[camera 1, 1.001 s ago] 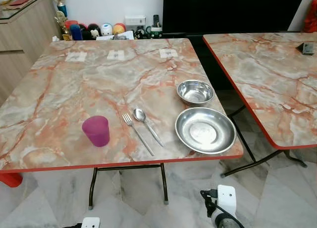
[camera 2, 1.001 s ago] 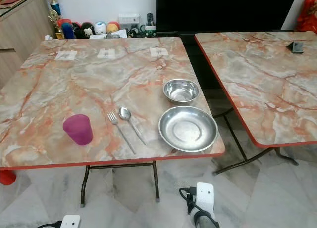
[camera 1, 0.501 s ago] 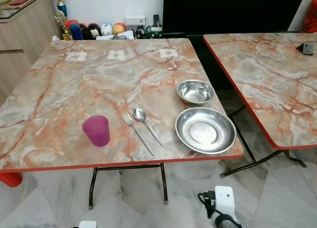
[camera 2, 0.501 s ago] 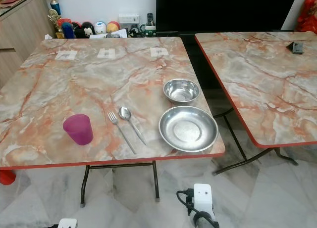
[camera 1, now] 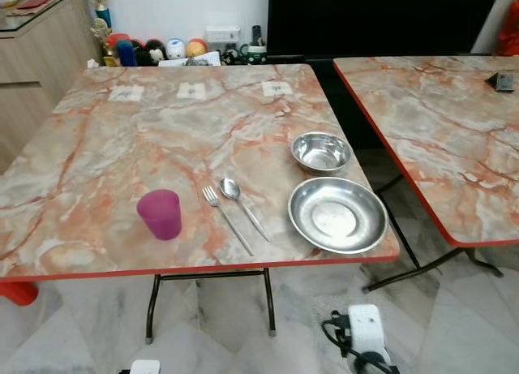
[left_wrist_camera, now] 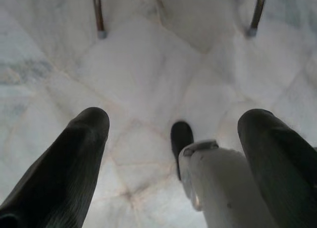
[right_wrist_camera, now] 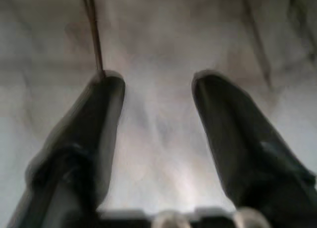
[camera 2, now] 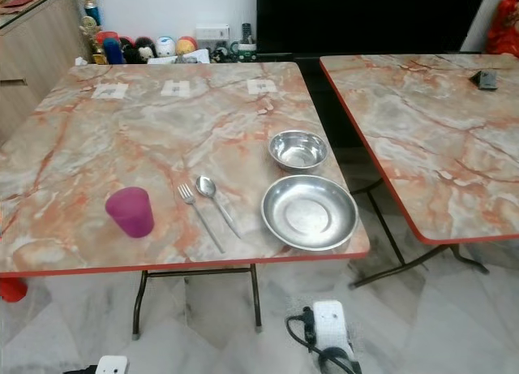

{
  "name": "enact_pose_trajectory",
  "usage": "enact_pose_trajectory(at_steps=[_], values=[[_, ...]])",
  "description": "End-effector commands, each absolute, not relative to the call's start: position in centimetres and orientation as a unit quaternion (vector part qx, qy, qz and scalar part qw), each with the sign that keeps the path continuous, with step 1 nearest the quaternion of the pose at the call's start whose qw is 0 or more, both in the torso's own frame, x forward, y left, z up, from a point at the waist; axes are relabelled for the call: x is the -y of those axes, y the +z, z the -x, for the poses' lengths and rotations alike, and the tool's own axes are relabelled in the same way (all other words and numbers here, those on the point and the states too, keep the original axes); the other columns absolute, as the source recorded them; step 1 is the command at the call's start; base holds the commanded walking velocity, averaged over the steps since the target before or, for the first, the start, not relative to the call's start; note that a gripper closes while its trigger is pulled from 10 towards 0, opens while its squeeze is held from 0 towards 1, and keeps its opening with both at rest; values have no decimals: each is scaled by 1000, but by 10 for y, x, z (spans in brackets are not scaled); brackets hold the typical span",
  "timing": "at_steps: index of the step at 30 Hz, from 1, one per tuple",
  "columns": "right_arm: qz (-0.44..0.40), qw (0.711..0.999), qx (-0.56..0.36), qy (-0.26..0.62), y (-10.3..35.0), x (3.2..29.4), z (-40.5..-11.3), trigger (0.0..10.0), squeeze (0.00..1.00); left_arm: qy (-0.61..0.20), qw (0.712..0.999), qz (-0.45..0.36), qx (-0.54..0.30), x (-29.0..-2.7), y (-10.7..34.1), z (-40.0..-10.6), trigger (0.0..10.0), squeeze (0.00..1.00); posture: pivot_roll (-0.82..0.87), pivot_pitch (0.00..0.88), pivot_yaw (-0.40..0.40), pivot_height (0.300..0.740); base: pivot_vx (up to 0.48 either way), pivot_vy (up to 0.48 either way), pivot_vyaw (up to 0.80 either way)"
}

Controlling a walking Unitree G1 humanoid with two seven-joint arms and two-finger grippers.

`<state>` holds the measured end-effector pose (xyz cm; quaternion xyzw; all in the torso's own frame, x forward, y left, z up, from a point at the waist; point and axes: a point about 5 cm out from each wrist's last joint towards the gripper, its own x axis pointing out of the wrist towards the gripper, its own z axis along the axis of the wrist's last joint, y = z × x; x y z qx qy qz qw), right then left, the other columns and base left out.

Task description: Setting the table

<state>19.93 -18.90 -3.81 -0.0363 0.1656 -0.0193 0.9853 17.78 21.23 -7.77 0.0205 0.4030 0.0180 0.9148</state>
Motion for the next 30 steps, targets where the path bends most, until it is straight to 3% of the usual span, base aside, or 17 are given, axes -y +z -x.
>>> enact_pose_trajectory(at_steps=[1,7,14,19,22,24,30], values=[[42,984,-164,-51,-30,217,-179,10000,0,21,910,-20,-413,-215,-81,-171,10000,0,-24,64,-39,740,0,0,0],[-29,967,-240,-77,-44,215,-172,10000,0,21,911,-16,-412,-214,-80,-172,10000,0,-20,80,-40,740,0,0,0],[-43,967,-239,-80,-34,213,-169,10000,0,34,913,-15,-406,-221,-78,-174,10000,0,-10,91,-37,740,0,0,0],[-34,950,-299,-84,-34,215,-165,10000,0,34,908,-48,-414,-231,-78,-168,10000,0,-15,89,-18,740,0,0,0],[-27,942,-325,-82,-35,215,-163,10000,0,65,916,-80,-387,-248,-70,-170,10000,0,-2,90,-16,740,0,0,0],[-27,940,-332,-74,-35,215,-163,10000,0,97,937,-81,-326,-267,-54,-182,10000,0,9,95,-14,740,0,0,0],[-34,937,-340,-73,-31,212,-161,10000,0,55,964,-82,-245,-274,-36,-188,10000,0,25,99,1,740,0,0,0]])
